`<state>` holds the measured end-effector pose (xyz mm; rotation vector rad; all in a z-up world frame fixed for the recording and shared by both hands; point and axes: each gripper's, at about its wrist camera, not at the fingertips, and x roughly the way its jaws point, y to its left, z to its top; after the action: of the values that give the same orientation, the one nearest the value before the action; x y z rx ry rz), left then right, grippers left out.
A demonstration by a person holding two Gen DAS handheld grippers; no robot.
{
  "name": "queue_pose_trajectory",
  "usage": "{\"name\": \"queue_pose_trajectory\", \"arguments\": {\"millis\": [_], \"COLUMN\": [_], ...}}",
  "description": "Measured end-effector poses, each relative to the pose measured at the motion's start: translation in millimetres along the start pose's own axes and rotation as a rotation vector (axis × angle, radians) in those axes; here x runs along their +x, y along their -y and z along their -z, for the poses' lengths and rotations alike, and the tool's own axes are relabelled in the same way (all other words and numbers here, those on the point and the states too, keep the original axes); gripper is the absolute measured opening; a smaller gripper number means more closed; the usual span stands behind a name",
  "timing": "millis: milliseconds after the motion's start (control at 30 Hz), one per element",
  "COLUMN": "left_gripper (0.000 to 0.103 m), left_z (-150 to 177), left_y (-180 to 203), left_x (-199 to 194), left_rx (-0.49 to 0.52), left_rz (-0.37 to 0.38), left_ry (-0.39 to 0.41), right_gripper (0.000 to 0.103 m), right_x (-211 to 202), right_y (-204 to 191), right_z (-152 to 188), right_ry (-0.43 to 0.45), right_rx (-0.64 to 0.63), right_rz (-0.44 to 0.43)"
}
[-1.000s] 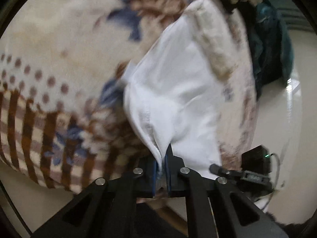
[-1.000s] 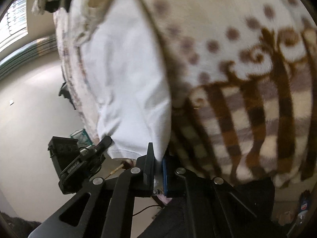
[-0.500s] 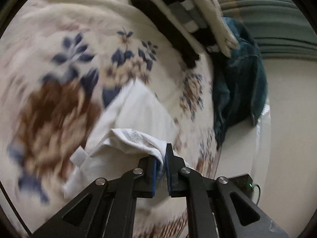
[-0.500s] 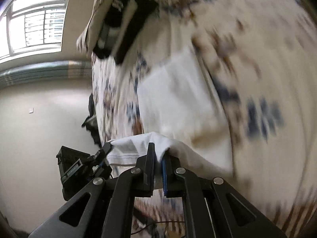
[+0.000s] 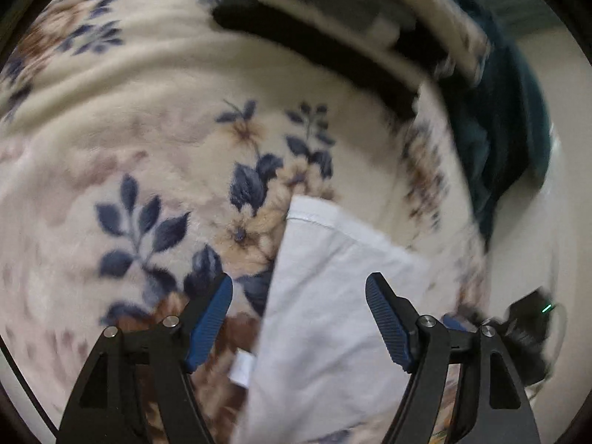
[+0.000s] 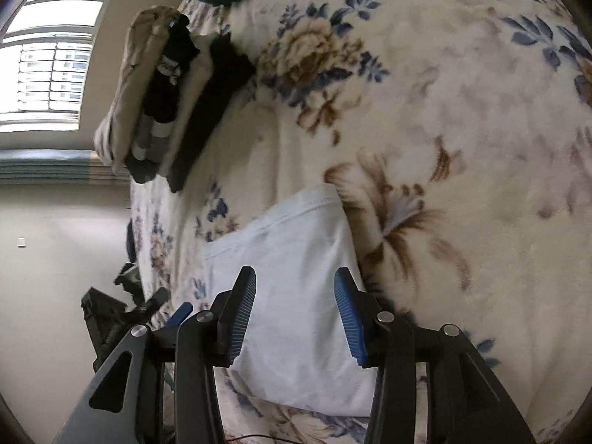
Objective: Fold small clothes
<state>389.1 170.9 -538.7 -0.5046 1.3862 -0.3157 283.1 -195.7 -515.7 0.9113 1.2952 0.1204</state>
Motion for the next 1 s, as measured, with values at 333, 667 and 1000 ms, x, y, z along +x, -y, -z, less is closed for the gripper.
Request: {"name": "queue_pose_trajectory", "arguments": {"millis": [333, 667, 1000], "left_gripper": [0.005, 0.014, 0.053], "left_z": [-31, -56, 46], "left_y": [16, -12, -71], "left_x": [32, 45, -3], "left_rx": [0.106, 0.002, -0.151], "left_rz": [0.049, 0.057, 0.228], "left_ry": [0.05, -0.043, -0.148], "right_gripper": [0.006, 0.003, 0.042], "right_x": [53, 63, 24], "right_y": [-4, -30, 0], "right_z": [-26, -50, -4], "right_ry": [-0.034, 0.019, -0.116], "right_rx": [-0.008, -0.075, -0.041], "right_rz": [0.095, 0.173, 0.143]}}
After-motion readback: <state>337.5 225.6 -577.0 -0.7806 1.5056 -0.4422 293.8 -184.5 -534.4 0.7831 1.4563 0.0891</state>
